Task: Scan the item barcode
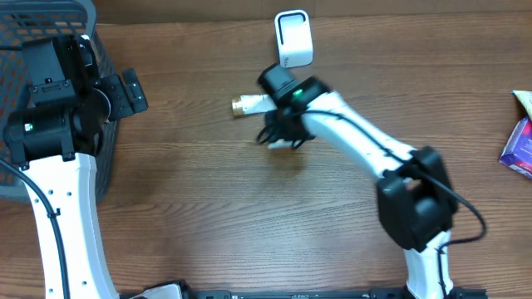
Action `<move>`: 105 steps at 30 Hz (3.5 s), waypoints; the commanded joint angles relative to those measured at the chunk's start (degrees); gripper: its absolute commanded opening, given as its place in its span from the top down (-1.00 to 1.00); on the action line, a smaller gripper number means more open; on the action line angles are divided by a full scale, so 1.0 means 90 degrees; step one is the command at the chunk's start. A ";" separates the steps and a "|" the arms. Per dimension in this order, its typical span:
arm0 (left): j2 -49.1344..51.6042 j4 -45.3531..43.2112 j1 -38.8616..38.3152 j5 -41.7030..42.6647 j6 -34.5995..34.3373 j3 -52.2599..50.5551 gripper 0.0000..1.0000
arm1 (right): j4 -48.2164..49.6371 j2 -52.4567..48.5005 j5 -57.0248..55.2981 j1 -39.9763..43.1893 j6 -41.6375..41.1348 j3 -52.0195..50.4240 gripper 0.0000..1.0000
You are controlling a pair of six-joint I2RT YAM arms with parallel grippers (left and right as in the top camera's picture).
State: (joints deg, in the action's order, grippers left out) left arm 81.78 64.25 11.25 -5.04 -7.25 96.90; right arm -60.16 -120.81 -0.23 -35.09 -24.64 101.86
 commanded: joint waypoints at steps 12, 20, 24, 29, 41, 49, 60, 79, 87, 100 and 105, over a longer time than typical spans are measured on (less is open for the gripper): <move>-0.0015 -0.0015 0.0000 -0.0124 0.0095 0.0107 -1.00 | 0.2103 0.2460 0.1615 0.1540 0.2618 0.0024 -0.19; -0.0015 0.0007 0.0000 -0.0124 0.0095 0.0107 -0.99 | 0.1467 0.3453 0.5515 0.1734 0.4471 0.0024 -0.34; -0.0015 0.0007 0.0000 -0.0124 0.0095 0.0107 -0.99 | 0.0398 0.3568 0.7929 0.2244 0.5824 0.0024 -0.33; -0.0015 0.0007 0.0000 -0.0124 0.0095 0.0107 -1.00 | -0.0206 0.3565 0.9607 0.2888 0.6462 0.0017 -0.33; -0.0015 0.0007 0.0000 -0.0124 0.0097 0.0107 -0.99 | -0.0160 0.3422 0.9024 0.2985 0.8760 -0.0362 -0.16; -0.0015 0.0007 0.0000 -0.0124 0.0095 0.0107 -1.00 | 0.1372 0.2718 0.8915 0.2985 0.9527 -0.0359 -0.07; -0.0015 0.0007 0.0000 -0.0124 0.0095 0.0107 -1.00 | 0.1593 0.2480 0.8995 0.2985 0.8539 -0.0359 -0.14; -0.0015 0.0007 0.0000 -0.0124 0.0095 0.0107 -1.00 | 0.5013 0.1331 0.8196 0.2977 -0.2424 -0.0359 -0.06; -0.0015 0.0007 0.0000 -0.0124 0.0095 0.0107 -1.00 | -0.0801 0.1263 0.6851 0.2977 -0.0384 -0.0362 0.00; -0.0015 0.0007 0.0000 -0.0124 0.0095 0.0107 -1.00 | -0.1090 0.0976 0.4731 0.2523 -0.1120 -0.0379 -0.47; -0.0015 0.0007 0.0000 -0.0124 0.0095 0.0107 -1.00 | -0.1226 0.0797 0.1926 0.1727 -0.0911 -0.0379 -1.00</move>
State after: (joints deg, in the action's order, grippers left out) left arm 81.78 64.47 11.25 -5.67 -7.25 96.92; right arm -70.87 -113.14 31.90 -16.58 -34.37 98.02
